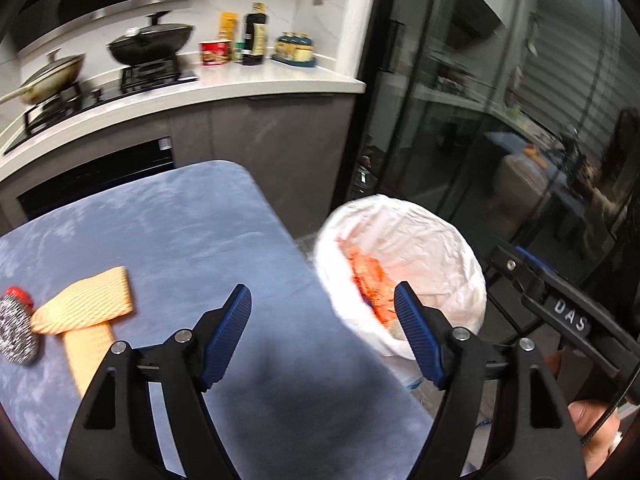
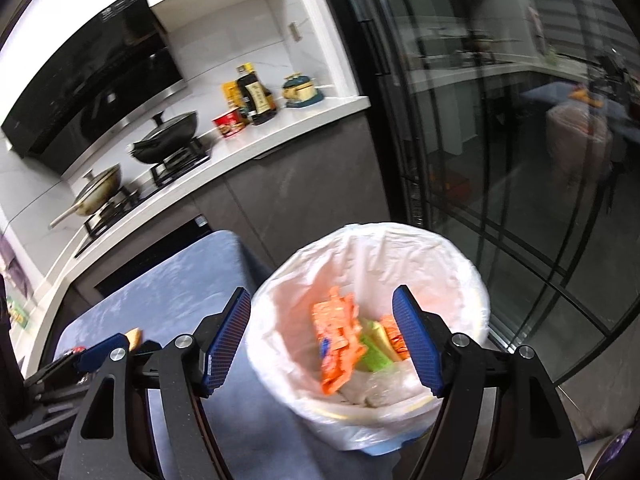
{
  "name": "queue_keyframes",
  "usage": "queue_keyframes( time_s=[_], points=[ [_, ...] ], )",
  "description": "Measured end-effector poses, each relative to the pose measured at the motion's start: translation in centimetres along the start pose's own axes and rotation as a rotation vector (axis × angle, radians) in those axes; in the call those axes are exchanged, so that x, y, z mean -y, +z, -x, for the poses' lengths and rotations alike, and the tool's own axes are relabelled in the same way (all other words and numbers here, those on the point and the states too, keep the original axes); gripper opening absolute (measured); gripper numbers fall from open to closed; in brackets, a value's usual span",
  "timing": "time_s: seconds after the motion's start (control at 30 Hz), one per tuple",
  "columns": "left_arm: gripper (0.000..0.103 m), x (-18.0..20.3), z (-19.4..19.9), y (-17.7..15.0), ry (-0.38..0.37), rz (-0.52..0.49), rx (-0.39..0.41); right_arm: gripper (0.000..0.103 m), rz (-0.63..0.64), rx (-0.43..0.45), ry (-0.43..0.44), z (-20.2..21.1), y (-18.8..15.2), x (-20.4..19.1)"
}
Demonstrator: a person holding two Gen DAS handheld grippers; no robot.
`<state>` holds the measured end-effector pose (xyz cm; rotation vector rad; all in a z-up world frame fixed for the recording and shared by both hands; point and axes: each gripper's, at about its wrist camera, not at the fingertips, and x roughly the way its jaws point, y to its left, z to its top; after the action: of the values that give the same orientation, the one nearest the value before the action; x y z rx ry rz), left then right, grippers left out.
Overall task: Collect trash
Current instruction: 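Move both open tools back toward the steel wool and orange foam net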
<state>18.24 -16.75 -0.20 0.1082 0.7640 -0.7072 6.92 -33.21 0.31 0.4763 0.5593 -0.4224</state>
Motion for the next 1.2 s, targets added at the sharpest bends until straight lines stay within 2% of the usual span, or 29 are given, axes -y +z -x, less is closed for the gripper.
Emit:
queue_keyframes(
  time_s=[0.1, 0.2, 0.47, 0.6, 0.8, 1.0, 1.2],
  points=[
    [0.071, -2.1, 1.3, -0.1, 0.038, 0.038, 0.016, 0.071, 0.030, -0.006, 0.028, 0.3, -0.4, -2.0],
    [0.082, -4.5, 2.6, -0.4, 0.076, 0.084, 0.035, 0.074, 0.061, -0.014, 0.052, 0.6, -1.0, -4.2],
    [0.084, -10.9, 6.1, -2.6, 0.194, 0.185, 0.060, 0.075, 0.149, -0.072, 0.124, 0.1, -3.5, -10.5],
    [0.087, -14.5, 7.9, -4.1, 0.283, 0.228, 0.065, 0.077, 0.191, -0.113, 0.170, -0.5, -5.4, -13.9],
    [0.090, -20.1, 9.9, -6.0, 0.375, 0.311, 0.060, 0.077, 0.252, -0.184, 0.232, -1.8, -8.7, -19.0],
    [0.090, -24.5, 11.4, -8.0, 0.423, 0.393, 0.051, 0.077, 0.322, -0.248, 0.270, -3.8, -11.7, -23.3],
    [0.091, -26.4, 11.2, -9.0, 0.443, 0.422, 0.037, 0.077, 0.357, -0.292, 0.277, -5.8, -13.3, -25.7]
  ],
)
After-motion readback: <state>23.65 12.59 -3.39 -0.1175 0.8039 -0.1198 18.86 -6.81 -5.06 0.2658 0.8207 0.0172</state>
